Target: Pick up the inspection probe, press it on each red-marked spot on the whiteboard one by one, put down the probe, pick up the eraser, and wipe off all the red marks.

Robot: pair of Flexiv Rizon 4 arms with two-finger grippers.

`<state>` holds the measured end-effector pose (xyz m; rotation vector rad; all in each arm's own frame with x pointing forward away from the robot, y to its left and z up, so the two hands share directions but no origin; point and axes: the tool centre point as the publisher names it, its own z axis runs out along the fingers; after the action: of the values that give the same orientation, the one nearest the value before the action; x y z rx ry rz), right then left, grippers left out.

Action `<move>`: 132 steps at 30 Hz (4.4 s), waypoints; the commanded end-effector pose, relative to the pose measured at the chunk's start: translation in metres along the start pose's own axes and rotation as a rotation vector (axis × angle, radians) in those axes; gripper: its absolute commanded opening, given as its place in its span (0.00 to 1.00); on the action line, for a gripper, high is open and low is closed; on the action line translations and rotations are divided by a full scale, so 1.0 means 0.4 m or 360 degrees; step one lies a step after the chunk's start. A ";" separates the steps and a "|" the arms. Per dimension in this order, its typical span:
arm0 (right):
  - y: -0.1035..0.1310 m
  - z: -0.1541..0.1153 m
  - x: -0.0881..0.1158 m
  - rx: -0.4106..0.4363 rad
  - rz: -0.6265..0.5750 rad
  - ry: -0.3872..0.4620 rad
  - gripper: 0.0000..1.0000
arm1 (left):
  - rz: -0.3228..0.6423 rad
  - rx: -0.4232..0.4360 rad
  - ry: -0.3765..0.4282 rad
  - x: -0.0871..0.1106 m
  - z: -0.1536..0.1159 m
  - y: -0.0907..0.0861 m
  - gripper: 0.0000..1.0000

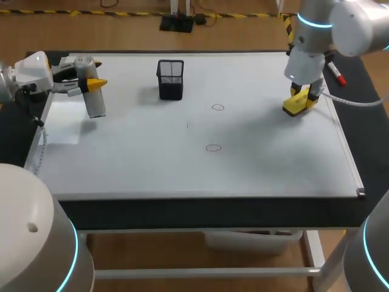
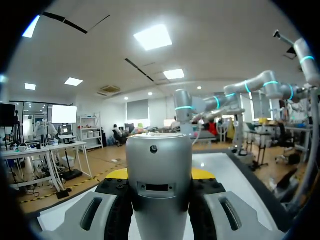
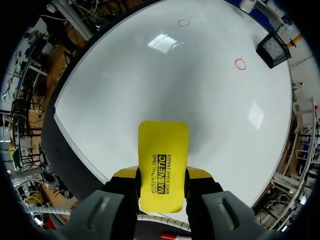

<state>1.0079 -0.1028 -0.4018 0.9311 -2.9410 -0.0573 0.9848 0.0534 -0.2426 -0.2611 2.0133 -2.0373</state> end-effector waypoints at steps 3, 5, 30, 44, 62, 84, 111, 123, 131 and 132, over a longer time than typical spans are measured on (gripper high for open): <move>-0.015 0.003 0.005 -0.0018 0.0019 -0.0004 0.00 | 0.0002 -0.0001 -0.0002 0.002 0.000 -0.003 0.00; -0.015 0.003 0.005 -0.0018 0.0019 -0.0004 0.00 | 0.0002 -0.0001 -0.0002 0.002 0.000 -0.003 0.00; -0.015 0.003 0.005 -0.0018 0.0019 -0.0004 0.00 | -0.0058 0.0050 0.0323 0.100 0.142 -0.021 0.00; -0.015 0.003 0.005 -0.0018 0.0019 -0.0004 0.00 | -0.0095 0.0083 0.0509 0.181 0.347 -0.002 0.00; -0.015 0.003 0.005 -0.0018 0.0019 -0.0004 0.00 | -0.0111 0.0150 0.0535 0.168 0.611 0.021 0.00; -0.015 0.003 0.005 -0.0018 0.0019 -0.0004 0.00 | -0.0065 0.0128 0.0437 0.172 0.795 0.036 0.00; -0.015 0.003 0.005 -0.0018 0.0019 -0.0004 0.00 | -0.0094 0.0119 0.0429 0.145 0.856 0.090 0.00; -0.015 0.003 0.005 -0.0018 0.0019 -0.0004 0.00 | -0.0113 0.0108 0.0422 0.140 0.860 0.107 0.00; -0.015 0.003 0.005 -0.0018 0.0019 -0.0004 0.00 | -0.0113 0.0108 0.0421 0.141 0.861 0.109 0.00; -0.015 0.003 0.005 -0.0018 0.0019 -0.0004 0.00 | -0.0114 0.0108 0.0421 0.141 0.861 0.109 0.00</move>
<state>1.0088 -0.1083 -0.4040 0.9116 -2.9493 -0.0784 1.0394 -0.2908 -0.2803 -0.0550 2.1077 -2.2804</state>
